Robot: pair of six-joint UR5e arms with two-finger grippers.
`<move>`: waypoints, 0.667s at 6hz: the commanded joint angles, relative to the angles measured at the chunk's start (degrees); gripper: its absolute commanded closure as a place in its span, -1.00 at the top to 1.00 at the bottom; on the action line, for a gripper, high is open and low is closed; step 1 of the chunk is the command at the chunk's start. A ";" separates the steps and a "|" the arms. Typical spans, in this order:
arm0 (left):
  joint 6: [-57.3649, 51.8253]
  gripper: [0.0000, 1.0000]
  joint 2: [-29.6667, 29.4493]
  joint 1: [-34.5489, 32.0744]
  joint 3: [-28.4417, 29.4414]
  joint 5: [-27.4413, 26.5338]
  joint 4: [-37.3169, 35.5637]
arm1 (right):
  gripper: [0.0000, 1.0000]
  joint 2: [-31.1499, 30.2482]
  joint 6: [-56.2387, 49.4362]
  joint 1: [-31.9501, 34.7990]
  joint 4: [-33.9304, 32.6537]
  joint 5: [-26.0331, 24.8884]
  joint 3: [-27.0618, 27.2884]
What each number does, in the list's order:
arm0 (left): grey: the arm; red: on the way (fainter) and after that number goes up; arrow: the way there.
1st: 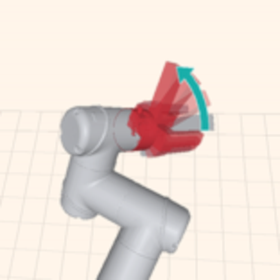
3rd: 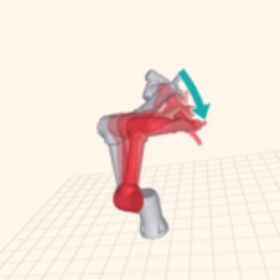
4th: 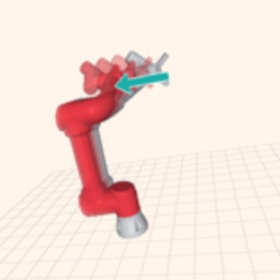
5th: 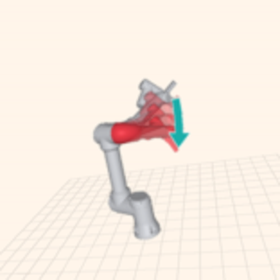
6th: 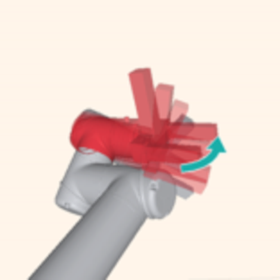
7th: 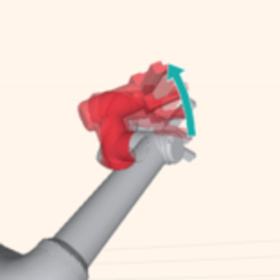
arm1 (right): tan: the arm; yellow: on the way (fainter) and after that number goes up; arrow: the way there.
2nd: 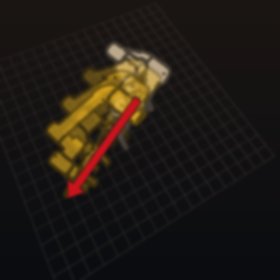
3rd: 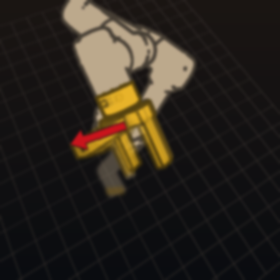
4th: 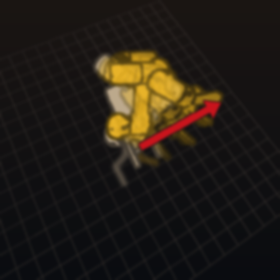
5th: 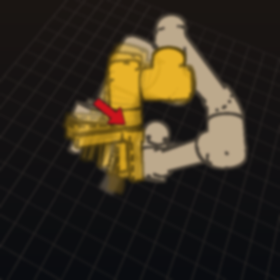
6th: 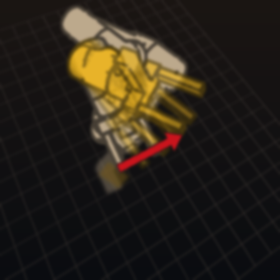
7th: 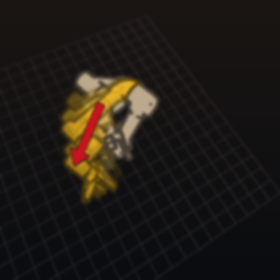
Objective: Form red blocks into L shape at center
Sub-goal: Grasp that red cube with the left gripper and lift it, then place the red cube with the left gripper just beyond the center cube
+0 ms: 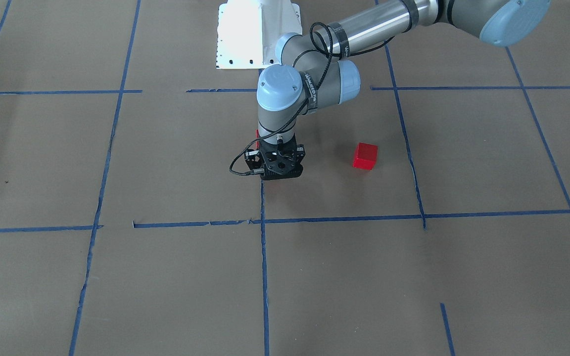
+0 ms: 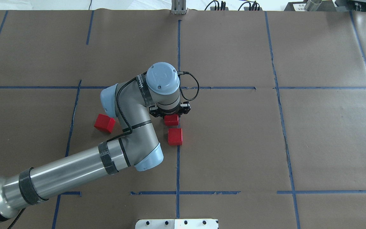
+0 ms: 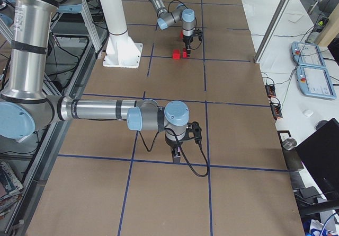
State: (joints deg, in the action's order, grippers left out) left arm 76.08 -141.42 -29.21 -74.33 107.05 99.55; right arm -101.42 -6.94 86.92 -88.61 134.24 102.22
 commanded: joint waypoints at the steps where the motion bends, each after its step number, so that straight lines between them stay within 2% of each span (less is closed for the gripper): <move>1: 1.26 -0.45 -0.35 0.73 0.16 -0.08 -0.06 | 1.00 0.00 0.00 0.00 0.02 -0.03 -0.09; 4: 1.61 -0.44 -0.44 0.91 0.07 -0.08 -0.15 | 1.00 0.00 -0.09 0.00 0.02 -0.03 -0.09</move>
State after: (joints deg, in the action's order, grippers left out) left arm 77.63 -141.85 -28.34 -74.20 106.96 99.47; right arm -101.43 -7.03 86.89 -88.59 134.21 102.13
